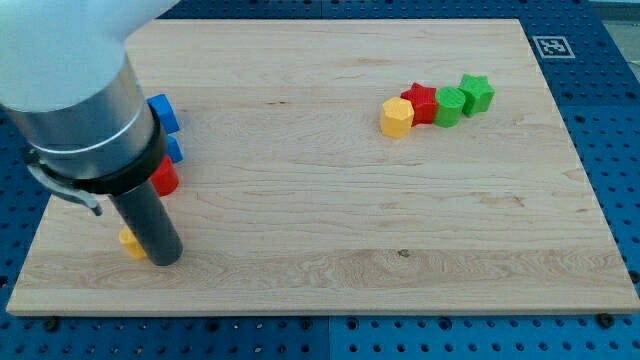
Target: Point your arm closer to the green star
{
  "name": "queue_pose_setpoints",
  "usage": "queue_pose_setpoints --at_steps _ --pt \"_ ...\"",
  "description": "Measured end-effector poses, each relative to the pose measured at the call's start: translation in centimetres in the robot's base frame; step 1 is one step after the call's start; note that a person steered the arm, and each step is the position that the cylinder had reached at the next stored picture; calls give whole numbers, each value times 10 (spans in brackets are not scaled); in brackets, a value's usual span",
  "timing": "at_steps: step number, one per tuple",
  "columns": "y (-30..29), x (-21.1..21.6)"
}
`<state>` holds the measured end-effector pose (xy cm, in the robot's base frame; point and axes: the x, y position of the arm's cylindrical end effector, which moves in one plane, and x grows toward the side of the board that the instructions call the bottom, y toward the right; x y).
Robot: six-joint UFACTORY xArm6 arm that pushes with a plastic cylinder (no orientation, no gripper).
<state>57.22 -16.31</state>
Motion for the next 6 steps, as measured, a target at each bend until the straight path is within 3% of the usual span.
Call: queue_pose_setpoints --at_steps 1,2,4,6 --pt "6 0" --pt "67 -3" --pt "201 -82" --pt "334 -92"
